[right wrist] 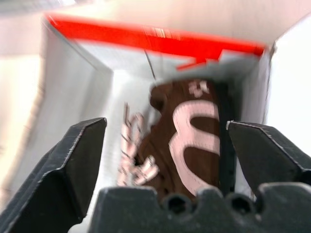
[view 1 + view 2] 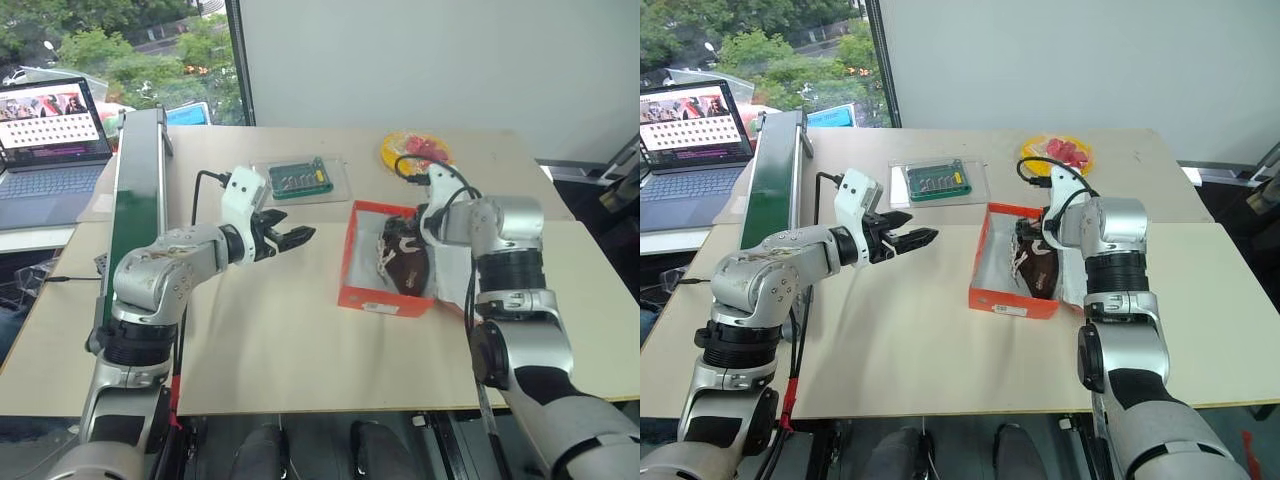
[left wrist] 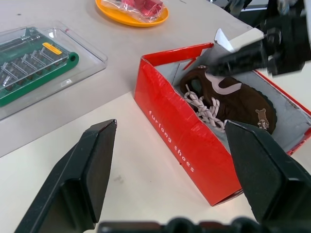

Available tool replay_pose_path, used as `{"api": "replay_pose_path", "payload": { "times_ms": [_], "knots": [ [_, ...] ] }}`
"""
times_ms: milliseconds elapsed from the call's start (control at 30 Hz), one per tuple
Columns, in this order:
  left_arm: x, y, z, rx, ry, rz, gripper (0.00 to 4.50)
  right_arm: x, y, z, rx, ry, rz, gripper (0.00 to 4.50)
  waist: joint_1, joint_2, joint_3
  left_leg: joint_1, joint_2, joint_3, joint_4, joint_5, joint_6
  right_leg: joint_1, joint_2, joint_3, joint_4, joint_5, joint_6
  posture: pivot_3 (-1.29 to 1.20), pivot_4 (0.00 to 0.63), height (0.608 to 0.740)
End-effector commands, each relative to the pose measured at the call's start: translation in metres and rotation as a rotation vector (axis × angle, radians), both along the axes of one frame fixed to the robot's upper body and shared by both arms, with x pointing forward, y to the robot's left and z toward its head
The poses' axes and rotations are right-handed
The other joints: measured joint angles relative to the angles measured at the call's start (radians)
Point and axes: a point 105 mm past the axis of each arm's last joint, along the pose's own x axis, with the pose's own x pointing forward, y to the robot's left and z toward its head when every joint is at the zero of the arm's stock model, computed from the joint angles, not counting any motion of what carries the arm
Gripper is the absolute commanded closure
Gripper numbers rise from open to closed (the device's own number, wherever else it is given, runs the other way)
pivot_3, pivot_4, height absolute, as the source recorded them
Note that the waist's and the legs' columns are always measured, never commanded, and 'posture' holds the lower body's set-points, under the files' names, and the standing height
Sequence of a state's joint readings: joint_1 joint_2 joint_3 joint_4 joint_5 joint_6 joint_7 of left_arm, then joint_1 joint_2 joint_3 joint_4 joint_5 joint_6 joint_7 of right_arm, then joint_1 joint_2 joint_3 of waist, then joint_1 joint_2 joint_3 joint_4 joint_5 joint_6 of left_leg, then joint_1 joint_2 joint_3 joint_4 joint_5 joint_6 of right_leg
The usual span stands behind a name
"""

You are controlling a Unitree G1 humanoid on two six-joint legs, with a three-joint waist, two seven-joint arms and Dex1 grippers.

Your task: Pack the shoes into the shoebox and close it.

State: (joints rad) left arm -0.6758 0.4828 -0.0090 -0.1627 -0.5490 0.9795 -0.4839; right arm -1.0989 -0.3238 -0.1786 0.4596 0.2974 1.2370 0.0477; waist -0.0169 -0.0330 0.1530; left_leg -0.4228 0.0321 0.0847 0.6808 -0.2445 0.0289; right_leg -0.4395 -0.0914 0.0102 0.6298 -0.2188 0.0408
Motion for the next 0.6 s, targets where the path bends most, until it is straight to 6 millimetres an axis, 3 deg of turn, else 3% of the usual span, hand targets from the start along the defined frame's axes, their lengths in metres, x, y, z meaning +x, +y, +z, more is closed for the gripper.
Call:
{"api": "replay_pose_path", "payload": {
  "times_ms": [33,133,200,300,400,500,600],
  "knots": [
    [0.0,0.007,0.016,0.012,-0.077,0.032,0.7,0.001,0.005,0.06,0.039,-0.177,0.031,0.02,-0.001,0.0,0.0,0.0,0.0,0.0,0.0,0.0,0.0,0.0,0.0,0.0,0.0,0.0,0.0,0.0,0.15,0.74],
    [0.005,0.02,0.019,0.038,-0.106,0.109,0.7,-0.001,0.015,0.102,-0.068,-0.472,0.125,0.02,-0.001,0.0,0.0,0.0,0.0,0.0,0.0,0.0,0.0,0.0,0.0,0.0,0.0,0.0,0.0,0.0,0.15,0.74],
    [0.008,0.033,0.019,0.062,-0.127,0.188,0.7,-0.017,0.042,0.11,0.039,-0.589,0.347,0.02,-0.001,0.0,0.0,0.0,0.0,0.0,0.0,0.0,0.0,0.0,0.0,0.0,-0.001,0.0,0.0,0.0,0.15,0.74],
    [0.009,0.055,0.018,0.063,-0.146,0.306,0.7,-0.037,0.067,0.095,0.141,-0.569,0.59,0.02,-0.004,0.0,0.0,0.0,0.0,-0.001,0.0,0.0,0.001,0.0,0.001,0.0,-0.001,0.0,0.0,0.0,0.15,0.74],
    [0.006,0.083,0.014,0.058,-0.149,0.438,0.7,-0.045,0.079,0.074,0.051,-0.562,0.71,0.02,-0.004,0.0,0.0,0.001,0.0,0.0,0.0,-0.001,0.001,0.001,0.0,0.0,0.0,0.0,0.0,0.0,0.15,0.74],
    [-0.002,0.11,0.014,0.015,-0.165,0.568,0.07,-0.058,0.094,0.059,0.071,-0.542,0.847,0.0,-0.004,0.0,0.0,0.001,0.001,0.0,0.0,-0.004,0.006,0.0,0.0,0.0,0.001,0.0,0.0,0.0,0.15,0.74],
    [-0.009,0.131,0.019,0.005,-0.198,0.681,0.07,-0.068,0.105,0.052,0.072,-0.554,0.951,0.0,0.001,0.0,0.0,0.001,0.001,-0.001,0.001,-0.004,0.006,0.0,0.0,0.0,0.001,0.0,0.0,0.0,0.15,0.74]
  ]
}}
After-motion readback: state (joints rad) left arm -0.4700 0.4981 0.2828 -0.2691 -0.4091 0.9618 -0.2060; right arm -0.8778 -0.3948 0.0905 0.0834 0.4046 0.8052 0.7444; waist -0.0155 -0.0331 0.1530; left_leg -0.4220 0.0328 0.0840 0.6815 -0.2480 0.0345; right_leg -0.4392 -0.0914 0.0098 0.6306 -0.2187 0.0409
